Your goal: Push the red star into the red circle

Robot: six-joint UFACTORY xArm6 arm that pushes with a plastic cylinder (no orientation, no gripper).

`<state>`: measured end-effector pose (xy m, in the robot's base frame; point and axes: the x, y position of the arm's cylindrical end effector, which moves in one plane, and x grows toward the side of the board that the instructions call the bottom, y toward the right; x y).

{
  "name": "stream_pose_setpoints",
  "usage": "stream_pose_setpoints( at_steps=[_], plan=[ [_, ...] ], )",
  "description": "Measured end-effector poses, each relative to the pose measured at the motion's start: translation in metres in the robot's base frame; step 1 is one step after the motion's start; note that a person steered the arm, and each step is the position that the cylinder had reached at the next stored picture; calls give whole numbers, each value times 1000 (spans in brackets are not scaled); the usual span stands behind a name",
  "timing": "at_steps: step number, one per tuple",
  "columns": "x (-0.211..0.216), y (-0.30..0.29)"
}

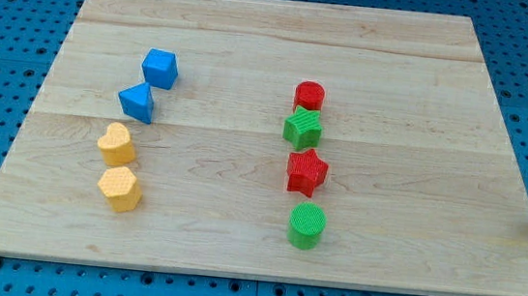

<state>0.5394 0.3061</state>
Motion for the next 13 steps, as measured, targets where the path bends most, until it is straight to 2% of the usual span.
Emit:
stream_pose_setpoints(
  at_steps=[2, 4, 7, 8, 9, 11, 12, 13],
  plan=[
    [0, 7],
    [-2, -68],
    [-41, -245],
    [-8, -249],
    [-8, -274],
    [-88, -308],
    [-74, -327],
    [-103, -352]
  ],
)
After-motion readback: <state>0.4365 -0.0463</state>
